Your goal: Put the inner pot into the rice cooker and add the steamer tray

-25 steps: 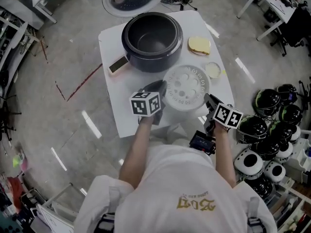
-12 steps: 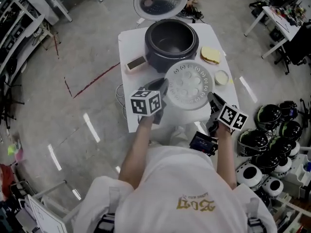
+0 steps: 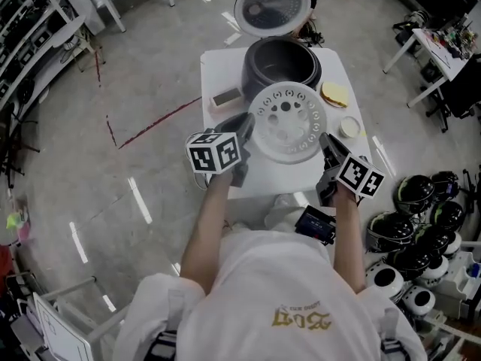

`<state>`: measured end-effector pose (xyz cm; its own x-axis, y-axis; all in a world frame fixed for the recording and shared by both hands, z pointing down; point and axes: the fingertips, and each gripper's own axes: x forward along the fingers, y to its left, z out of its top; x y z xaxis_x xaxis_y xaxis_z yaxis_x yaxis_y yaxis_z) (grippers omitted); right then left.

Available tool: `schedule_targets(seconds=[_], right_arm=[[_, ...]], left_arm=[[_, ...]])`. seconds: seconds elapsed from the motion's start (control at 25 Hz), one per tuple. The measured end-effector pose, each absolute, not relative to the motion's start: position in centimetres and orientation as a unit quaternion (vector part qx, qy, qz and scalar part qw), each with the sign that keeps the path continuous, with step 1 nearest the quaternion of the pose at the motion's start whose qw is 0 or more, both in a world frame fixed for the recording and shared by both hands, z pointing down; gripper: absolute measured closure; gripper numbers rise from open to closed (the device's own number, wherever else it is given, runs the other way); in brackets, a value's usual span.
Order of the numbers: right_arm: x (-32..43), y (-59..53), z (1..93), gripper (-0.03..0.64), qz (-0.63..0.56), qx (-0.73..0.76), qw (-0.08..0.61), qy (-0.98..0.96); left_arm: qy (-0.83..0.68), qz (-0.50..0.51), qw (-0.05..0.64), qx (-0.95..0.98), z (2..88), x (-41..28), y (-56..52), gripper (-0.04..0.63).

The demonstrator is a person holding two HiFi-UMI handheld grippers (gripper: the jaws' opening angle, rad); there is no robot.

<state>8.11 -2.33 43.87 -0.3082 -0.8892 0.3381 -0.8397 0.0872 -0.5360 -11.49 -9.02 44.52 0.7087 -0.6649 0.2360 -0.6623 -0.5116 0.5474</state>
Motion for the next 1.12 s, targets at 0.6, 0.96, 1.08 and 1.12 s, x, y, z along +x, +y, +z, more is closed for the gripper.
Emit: schedule_targets(seconds=[0.6,0.96,1.08,1.12], right_arm=[[10.0,-8.3,41.1,0.572,-0.329,-0.561,0.070,0.756],[10.9,-12.9,40.4,0.573,-0.331,-0.534,0.082,0.773],[11.1,-14.6,40.1,0.574,-0.332,-0.526,0.081,0.779],[11.3,-15.3,40.0,0.574,-0.333,-0.524,0.079,0.780]], left_arm=[[-0.384,-0.051,0.320,0.865,40.5,-10.2,-14.1,0.544],[-0.400,-0.062,0.310,0.860,39.2,-9.6,-17.9,0.545],[-0.405,-0.064,0.310,0.858,38.9,-9.5,-19.3,0.545],[-0.407,-0.065,0.309,0.857,38.8,-9.3,-19.9,0.545]])
